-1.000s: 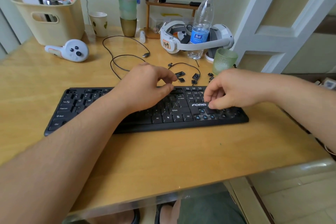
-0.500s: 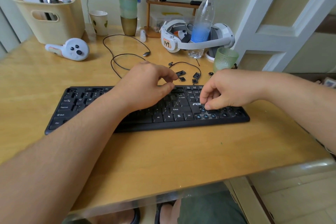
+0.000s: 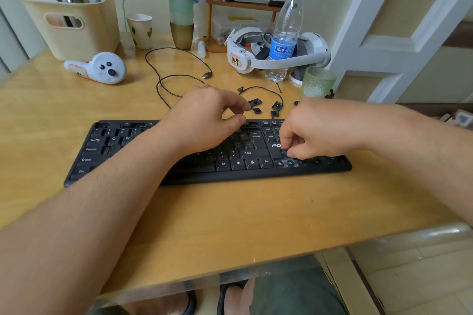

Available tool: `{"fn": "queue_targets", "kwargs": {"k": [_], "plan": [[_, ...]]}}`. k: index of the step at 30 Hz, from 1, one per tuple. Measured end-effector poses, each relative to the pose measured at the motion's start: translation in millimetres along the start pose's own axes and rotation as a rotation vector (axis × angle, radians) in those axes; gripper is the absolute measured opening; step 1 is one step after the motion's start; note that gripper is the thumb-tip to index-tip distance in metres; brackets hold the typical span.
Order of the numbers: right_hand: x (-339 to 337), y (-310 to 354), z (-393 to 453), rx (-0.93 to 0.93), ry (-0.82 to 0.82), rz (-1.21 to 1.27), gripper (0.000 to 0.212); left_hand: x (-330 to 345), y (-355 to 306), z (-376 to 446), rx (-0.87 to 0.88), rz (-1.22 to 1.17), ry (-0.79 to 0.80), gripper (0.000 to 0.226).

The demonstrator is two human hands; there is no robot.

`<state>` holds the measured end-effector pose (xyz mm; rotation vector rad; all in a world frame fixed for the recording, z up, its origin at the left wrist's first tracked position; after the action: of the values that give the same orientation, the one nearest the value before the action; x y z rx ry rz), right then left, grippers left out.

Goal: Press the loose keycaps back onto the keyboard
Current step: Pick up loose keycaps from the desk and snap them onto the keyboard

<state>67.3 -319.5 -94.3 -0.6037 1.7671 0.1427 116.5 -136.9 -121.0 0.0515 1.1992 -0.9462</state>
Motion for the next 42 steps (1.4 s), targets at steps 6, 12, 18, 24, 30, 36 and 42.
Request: {"fn": "queue_targets", "kwargs": {"k": [6,12,18,24,30,36,42], "plan": [[1.7,-1.8,2.7,0.009,-0.012,0.029,0.011,-0.7,-1.7,-0.2,0.010,0.003,0.004,0.025],[7.5,-8.6,-0.9,0.066,-0.013,0.191,0.013,-1.8,-1.8,-0.9,0.020,0.004,0.005,0.026],[7.1,-7.8,4.9,0.104,-0.012,0.143,0.010,-0.9,-2.9,-0.8,0.017,0.003,0.000,0.027],[11.0,-19.1,5.5,0.230,0.029,0.469,0.007,-2.2,-4.1,-1.3,0.013,0.007,0.003,0.027],[17.9,-22.6,14.0,0.367,0.083,0.639,0.008,-1.0,-4.3,-1.4,0.004,0.003,0.009,0.027],[15.3,-20.0,25.0,0.420,0.123,0.594,0.006,-0.8,-5.3,-0.7,0.016,0.019,0.016,0.028],[11.5,-21.1,29.6,0.402,0.168,0.565,0.008,-1.1,-6.4,-1.1,0.011,0.018,0.021,0.028]]}}
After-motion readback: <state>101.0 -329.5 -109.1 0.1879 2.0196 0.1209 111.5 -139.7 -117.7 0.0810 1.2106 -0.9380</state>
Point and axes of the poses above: each hand's wrist, its own z-axis towards the middle knuckle, its own x-axis out of the palm, y = z × x, the point moved 5 cm from there along z, towards the middle knuckle, and after that the axes turned 1 degree about -z, right-handed, at the moved point
